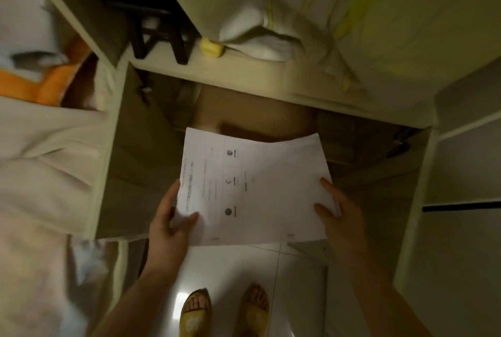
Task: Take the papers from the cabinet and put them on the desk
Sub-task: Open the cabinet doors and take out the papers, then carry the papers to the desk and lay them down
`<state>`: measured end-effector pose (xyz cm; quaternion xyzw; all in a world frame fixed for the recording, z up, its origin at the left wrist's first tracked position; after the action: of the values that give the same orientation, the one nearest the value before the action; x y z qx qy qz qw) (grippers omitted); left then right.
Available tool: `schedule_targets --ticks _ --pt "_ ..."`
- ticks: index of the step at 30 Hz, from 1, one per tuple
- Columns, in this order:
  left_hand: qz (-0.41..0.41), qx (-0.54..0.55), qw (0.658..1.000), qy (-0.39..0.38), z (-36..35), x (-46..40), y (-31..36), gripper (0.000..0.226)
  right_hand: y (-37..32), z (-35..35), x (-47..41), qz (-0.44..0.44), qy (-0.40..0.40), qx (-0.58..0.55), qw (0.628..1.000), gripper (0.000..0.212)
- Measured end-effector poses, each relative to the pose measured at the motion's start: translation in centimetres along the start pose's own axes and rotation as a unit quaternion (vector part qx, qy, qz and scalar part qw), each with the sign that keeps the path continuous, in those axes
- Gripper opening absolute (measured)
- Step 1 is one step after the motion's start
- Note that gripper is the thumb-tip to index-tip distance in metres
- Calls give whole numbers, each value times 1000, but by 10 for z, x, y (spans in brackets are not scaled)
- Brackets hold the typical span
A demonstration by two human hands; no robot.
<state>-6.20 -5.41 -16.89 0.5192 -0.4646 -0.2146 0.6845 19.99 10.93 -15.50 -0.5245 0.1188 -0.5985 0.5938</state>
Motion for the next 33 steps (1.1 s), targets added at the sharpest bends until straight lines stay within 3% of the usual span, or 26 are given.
schedule_targets --ticks 8,17,24,33 --pt "-16 16 998 62 40 105 90 60 -102 21 98 66 -51 -4 996 45" --pt "-53 1 987 154 116 221 190 58 -216 -2 180 129 -132 -8 983 32" --pt "-79 51 960 264 190 338 211 59 -286 -56 262 203 -202 8 958 32" --pt "-94 62 892 438 277 563 192 61 -334 -152 439 319 -294 37 900 32"
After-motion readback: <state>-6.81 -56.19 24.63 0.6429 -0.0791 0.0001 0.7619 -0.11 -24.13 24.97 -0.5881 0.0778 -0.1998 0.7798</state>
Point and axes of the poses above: each hand's wrist, its own x-axis away from the middle knuckle, its own z-axis out of the back of the hand, y = z × x, the point moved 8 cm from there along -x, towards the middle knuckle, and after that the axes turned 10 degrees about -y, right-handed, at the moved point
